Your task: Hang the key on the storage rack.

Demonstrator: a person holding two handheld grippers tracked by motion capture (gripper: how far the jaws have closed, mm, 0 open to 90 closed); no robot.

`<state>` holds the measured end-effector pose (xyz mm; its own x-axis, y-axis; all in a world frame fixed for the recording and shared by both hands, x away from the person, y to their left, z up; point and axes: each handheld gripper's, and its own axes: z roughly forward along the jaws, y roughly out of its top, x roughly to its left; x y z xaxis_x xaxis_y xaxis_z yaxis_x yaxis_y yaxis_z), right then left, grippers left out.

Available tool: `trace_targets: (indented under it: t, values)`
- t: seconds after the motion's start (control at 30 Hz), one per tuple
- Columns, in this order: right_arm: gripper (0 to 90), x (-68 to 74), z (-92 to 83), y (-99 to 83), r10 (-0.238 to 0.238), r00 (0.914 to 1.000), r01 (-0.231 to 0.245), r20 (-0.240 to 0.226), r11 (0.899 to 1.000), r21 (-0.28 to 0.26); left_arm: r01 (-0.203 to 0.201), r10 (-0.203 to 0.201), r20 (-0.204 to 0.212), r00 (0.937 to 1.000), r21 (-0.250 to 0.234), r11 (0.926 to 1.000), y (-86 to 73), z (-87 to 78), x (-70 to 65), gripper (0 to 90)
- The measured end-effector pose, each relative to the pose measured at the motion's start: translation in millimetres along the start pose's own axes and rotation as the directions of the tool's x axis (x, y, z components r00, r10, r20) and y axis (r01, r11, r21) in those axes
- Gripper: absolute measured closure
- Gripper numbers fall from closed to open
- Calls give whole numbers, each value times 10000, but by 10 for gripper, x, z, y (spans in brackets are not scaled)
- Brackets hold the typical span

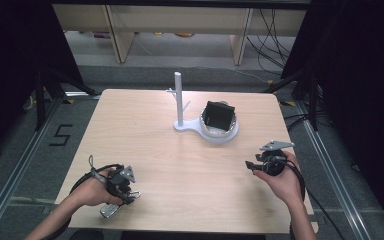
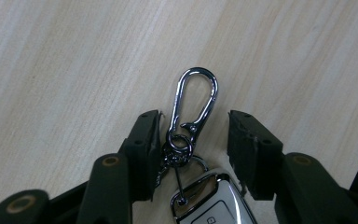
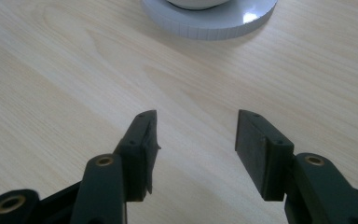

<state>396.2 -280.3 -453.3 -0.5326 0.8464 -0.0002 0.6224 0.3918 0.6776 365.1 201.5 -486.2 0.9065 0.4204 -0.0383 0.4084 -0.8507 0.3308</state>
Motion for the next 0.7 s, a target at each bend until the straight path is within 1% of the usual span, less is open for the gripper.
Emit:
trace_targets:
  t: [0.03,0.07,0.1,0.13,0.17,0.2,0.27,0.3,0.33,0.37,0.4,0.43,0.5,0.53,0.57,0.6,0.63,0.7]
  values:
    - [497,10,-7,5,147,9999,-147,-45,9999,76,-69,70,-82,9999,77,9999,5,-2,2,570]
    - [497,11,-6,5,129,9999,-128,-46,9999,82,-39,41,-142,9999,141,9999,14,-4,-5,586]
    - [497,10,-4,5,83,10000,-82,-29,10000,52,-101,106,-245,9996,217,9997,19,-3,-10,605]
    - [496,12,-2,5,72,10000,-72,-40,10000,61,-31,40,-255,9997,355,9994,30,-10,-19,615]
    - [496,5,9,-1,-110,9999,110,2,9999,-31,-2,10,-273,9996,282,9996,32,-5,-34,637]
    - [496,7,5,0,-115,9999,116,-12,9999,32,-134,144,-256,9996,397,9991,37,-11,-37,659]
    - [496,14,-3,2,-31,10000,31,-55,10000,72,-179,190,-283,9994,378,9991,40,-12,-56,724]
    - [496,19,-8,3,59,10000,-59,-57,9999,92,-137,149,-321,9994,362,9993,38,-12,-63,736]
    - [496,18,-10,3,43,10000,-43,-54,9999,91,-77,90,-352,9993,365,9993,35,-14,-66,740]
    - [496,18,-12,2,48,10000,-47,-51,10000,88,123,-112,-341,9994,305,9995,28,-15,-68,742]
    - [496,17,-14,3,40,10000,-39,-42,10000,84,188,-179,-338,9993,257,9995,18,-18,-62,744]
    - [495,16,-15,3,29,10000,-29,-33,10000,76,175,-168,-304,9994,219,9996,11,-20,-60,752]
    - [495,18,-15,3,98,10000,-98,-16,10000,11,306,-304,-333,9990,72,9995,0,-18,-72,755]
    - [495,15,-15,3,68,10000,-68,-15,10000,17,276,-274,-361,9990,63,9996,-3,-19,-75,756]
    - [495,16,-12,4,145,9999,-144,-69,9999,38,219,-214,-374,9991,125,9997,-5,-25,-74,757]
    - [495,8,-5,-1,-22,10000,23,2,10000,-38,312,-313,-399,9987,-34,9995,-10,-13,-81,758]
    - [495,15,-12,5,121,9999,-121,-66,9999,47,430,-436,-434,9981,-162,9989,-14,-7,-90,759]
    - [495,16,-16,5,68,10000,-68,-4,10000,25,389,-398,-438,9982,-223,9990,-22,-11,-94,760]
